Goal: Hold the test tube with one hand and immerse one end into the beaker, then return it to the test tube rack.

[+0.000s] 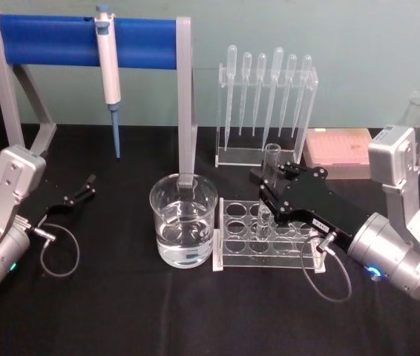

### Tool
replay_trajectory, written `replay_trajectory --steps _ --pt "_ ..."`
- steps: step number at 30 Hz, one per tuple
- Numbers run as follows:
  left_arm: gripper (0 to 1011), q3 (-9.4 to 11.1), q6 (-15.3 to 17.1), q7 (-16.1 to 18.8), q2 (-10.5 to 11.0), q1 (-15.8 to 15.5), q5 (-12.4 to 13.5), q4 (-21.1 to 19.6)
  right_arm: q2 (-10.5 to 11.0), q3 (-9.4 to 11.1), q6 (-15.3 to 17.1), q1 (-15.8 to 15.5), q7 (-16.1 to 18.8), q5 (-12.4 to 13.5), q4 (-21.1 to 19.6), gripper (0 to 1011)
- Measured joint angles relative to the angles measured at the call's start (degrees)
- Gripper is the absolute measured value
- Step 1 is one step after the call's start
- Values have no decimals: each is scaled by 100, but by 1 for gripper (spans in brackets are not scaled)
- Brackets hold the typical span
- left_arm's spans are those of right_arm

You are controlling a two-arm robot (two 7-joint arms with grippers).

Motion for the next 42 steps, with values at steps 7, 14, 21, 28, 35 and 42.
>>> replay_trajectory --steps 7,14,21,28,35,42 --pt "1000 0 0 0 0 0 0 0 -83 -51 -84 98 64 -56 273 225" --pt "1000 0 0 0 0 0 0 0 -150 -97 -165 210 156 -85 525 226" --pt "1000 0 0 0 0 0 0 0 -189 -169 -158 307 196 -153 654 226" --pt "1000 0 0 0 0 0 0 0 -196 -264 -70 399 208 -277 688 239" --pt "1000 0 0 0 0 0 0 0 -190 -298 83 424 174 -343 653 452" --pt "1000 0 0 0 0 0 0 1 -120 -194 144 203 52 -331 413 681"
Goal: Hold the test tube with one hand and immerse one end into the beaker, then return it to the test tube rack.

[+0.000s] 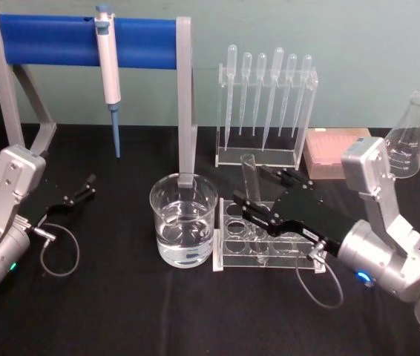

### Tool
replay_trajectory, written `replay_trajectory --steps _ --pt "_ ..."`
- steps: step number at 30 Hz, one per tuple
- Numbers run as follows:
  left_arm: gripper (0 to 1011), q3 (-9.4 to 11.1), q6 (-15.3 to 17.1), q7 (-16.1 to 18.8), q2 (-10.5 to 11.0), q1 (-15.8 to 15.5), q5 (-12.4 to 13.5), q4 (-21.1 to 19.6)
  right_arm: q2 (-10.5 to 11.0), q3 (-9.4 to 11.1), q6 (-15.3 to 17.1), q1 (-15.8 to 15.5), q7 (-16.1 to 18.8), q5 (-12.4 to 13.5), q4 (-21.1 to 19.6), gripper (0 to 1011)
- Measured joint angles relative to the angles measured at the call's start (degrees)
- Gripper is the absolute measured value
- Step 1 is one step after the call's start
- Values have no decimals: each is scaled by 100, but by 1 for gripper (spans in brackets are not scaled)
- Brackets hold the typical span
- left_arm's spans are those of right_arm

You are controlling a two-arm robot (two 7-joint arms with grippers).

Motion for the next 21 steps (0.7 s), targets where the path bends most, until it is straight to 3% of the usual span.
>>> replay_trajectory --steps 7,9,13,17,21 --pt "1000 0 0 0 0 0 0 0 241 293 248 -570 -340 -28 -626 886" --pt "1000 0 0 0 0 0 0 0 330 449 306 -811 -445 -17 -853 965" --pt "1000 0 0 0 0 0 0 0 448 858 274 -1319 -700 14 -1199 1002" --pt "1000 0 0 0 0 0 0 0 407 1271 114 -1647 -1013 20 -1203 1002" --pt "1000 0 0 0 0 0 0 0 177 1518 -83 -1665 -1409 -118 -857 1002"
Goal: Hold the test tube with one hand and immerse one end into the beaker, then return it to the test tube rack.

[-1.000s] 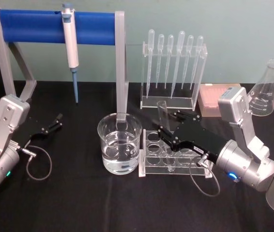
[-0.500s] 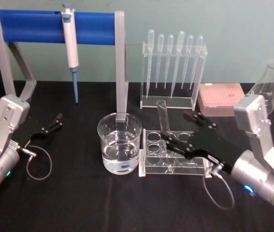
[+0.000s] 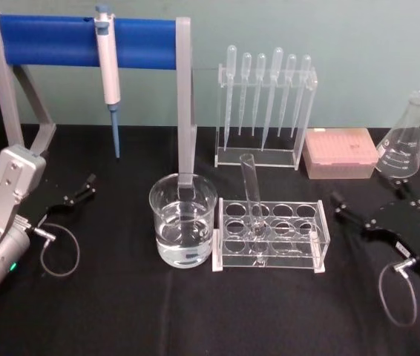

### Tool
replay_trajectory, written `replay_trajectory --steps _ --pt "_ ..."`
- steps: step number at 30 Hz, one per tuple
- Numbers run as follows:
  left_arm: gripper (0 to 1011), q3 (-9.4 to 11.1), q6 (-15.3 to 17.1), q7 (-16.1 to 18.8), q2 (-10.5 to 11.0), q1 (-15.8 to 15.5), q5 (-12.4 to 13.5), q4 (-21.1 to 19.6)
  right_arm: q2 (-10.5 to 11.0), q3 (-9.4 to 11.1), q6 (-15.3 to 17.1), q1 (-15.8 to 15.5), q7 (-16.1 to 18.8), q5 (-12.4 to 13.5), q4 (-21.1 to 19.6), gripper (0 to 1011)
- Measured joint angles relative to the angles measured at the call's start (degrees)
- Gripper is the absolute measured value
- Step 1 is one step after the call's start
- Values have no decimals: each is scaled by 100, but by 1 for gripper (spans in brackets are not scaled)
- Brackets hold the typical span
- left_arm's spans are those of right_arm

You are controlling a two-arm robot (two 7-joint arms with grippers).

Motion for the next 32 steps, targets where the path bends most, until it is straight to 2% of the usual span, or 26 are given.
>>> replay_trajectory --steps 4,7,8,11,14,16,32 --pt "1000 0 0 0 0 0 0 0 -226 10 -75 227 -294 -264 448 1002" --pt "1000 0 0 0 0 0 0 0 -386 -28 -221 398 -388 -389 798 1002" --pt "1000 0 0 0 0 0 0 0 -500 -61 -373 490 -494 -519 1025 1002" --pt "1000 0 0 0 0 0 0 0 -700 -110 -705 588 -782 -848 1360 1002" --pt "1000 0 0 0 0 0 0 0 -824 -174 -948 672 -936 -1119 1590 1002" --pt "1000 0 0 0 0 0 0 0 -871 -198 -1057 705 -957 -1198 1681 1002" --pt "1000 0 0 0 0 0 0 0 -845 -189 -1002 691 -955 -1155 1629 1002"
